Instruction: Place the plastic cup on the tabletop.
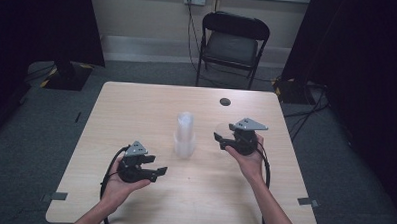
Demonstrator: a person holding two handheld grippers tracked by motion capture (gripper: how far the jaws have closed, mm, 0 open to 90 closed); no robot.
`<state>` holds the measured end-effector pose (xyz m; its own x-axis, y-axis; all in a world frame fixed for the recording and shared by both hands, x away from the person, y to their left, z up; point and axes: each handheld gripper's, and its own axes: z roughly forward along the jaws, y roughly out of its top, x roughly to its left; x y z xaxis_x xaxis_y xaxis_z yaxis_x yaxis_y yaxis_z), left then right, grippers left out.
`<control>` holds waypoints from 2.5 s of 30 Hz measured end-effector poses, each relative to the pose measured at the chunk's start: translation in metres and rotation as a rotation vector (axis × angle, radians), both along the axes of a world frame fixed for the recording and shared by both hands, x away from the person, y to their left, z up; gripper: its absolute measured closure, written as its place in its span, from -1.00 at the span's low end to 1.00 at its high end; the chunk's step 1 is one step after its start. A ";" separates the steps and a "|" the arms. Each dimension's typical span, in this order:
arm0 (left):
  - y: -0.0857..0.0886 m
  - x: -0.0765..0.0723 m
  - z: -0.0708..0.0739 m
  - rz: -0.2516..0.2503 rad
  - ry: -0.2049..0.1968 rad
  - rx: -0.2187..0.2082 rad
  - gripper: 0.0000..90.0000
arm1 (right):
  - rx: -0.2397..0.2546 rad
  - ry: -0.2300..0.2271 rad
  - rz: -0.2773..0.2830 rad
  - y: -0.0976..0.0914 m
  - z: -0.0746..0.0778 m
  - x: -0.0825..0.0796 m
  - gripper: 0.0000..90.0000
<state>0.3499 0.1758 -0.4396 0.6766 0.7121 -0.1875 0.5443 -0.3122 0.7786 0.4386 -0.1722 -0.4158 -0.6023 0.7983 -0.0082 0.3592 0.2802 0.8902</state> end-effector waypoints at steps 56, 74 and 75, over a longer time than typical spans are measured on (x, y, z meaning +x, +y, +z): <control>0.015 -0.007 -0.022 0.061 0.029 0.041 -0.45 | 0.048 0.042 -0.116 0.008 -0.051 0.047 -0.38; 0.017 -0.006 -0.022 0.061 0.028 0.047 -0.47 | 0.021 0.085 -0.100 0.005 -0.051 0.034 -0.36; 0.018 -0.006 -0.022 0.062 0.029 0.048 -0.47 | 0.021 0.084 -0.100 0.006 -0.051 0.034 -0.36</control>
